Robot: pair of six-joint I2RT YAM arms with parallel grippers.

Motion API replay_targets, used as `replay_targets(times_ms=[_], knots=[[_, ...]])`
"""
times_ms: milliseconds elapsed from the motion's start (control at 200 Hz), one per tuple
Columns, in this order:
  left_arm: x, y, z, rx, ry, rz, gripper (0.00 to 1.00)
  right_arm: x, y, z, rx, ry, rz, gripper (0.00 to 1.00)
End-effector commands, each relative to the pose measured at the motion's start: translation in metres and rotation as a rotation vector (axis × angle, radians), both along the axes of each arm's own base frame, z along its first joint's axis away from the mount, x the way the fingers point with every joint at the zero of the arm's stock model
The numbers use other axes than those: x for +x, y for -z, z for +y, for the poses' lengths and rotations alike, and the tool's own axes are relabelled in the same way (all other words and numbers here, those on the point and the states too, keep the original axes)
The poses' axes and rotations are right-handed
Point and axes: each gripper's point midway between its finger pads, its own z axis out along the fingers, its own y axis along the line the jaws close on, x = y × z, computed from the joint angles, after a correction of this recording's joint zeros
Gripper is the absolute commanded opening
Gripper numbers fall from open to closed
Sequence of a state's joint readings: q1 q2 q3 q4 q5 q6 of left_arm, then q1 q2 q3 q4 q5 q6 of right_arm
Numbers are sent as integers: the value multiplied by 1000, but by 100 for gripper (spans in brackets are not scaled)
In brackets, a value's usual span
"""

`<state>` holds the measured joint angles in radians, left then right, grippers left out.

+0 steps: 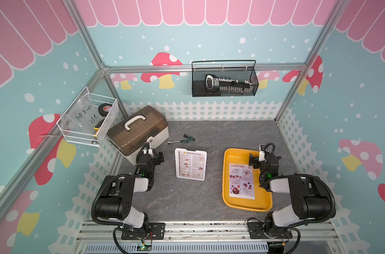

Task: Replace the menus in the menu holders
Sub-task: Adjust the menu holder at the center of the board.

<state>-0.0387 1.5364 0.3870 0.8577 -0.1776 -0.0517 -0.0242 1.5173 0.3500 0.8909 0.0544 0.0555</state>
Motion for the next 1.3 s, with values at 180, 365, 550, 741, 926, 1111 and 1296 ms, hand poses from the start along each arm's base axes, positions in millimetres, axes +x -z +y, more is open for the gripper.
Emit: replay_targets(times_ms=[180,365,550,741,926,1111,1296], knots=[[6,-7,-2,5,17,-18,99,6,-8,2,-15,-12,-29,99],[5,-7,-1,-3,19,-19,99,6,-8,2,-14,-13,-28,99],[6,-7,-1,-12,25,-20,99,6,-7,2,-14,-12,-27,99],[4,-8,1,-24,25,-27,99,6,-8,2,-14,-13,-29,99],[3,-17,11,-29,-36,-28,100,7,-14,1,-12,-4,-31,98],[0,-71,25,-30,-151,2,100,15,-78,18,-15,-100,31,97],[-12,-100,16,-171,-159,40,100,14,-147,100,80,-469,59,89]])
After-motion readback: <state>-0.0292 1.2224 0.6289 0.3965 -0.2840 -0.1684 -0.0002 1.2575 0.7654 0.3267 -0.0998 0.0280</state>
